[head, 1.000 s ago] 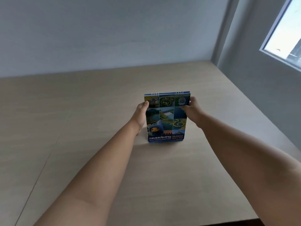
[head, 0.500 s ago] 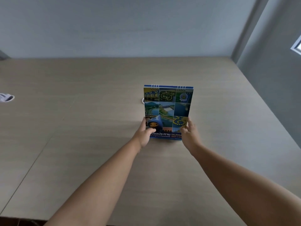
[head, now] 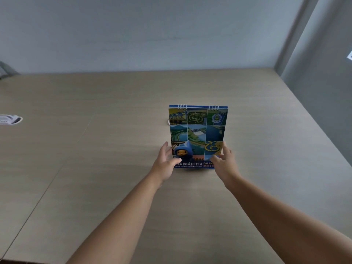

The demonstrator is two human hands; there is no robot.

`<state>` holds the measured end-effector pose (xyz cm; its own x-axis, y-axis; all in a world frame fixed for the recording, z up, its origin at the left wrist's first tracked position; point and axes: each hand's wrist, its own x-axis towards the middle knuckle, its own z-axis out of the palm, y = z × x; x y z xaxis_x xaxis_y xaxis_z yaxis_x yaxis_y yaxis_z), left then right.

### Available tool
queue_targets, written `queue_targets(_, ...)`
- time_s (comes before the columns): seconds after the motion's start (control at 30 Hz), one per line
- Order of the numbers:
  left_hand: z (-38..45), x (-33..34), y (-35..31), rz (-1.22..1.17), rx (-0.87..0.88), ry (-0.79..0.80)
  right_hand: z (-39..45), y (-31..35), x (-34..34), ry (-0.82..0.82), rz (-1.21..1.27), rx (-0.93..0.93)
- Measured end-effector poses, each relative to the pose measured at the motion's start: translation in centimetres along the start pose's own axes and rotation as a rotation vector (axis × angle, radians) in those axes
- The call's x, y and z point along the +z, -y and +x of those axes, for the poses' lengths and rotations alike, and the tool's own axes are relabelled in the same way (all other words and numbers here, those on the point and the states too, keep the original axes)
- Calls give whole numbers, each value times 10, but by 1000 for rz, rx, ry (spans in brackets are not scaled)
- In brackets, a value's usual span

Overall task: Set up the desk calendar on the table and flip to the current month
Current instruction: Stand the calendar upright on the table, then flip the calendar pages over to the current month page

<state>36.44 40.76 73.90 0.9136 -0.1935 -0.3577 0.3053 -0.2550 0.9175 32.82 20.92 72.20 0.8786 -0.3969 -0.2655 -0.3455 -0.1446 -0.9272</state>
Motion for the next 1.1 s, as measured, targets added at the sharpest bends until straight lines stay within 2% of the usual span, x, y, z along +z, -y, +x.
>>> queue_targets(0.27,4,-6,3,21,-14,-9,-5,0,-6,26,103,59)
queue_targets(0.4,8,-6,-2,67,14,29,-7,1,-8,33,90,94)
queue_targets(0.6,12,-8,-10,3,-21,20,-15,6,-8,31,106,125)
queue_targets(0.87,13,-9,-13,73,-34,-27,-24,12,-9,37,107,108)
queue_targets(1.0,5,-8,-7,109,-26,-94,-31,15,-9,-28,123,109)
queue_targets(1.1,-4,-13,-6,47,-34,-115,-32,17,-15,-79,153,54)
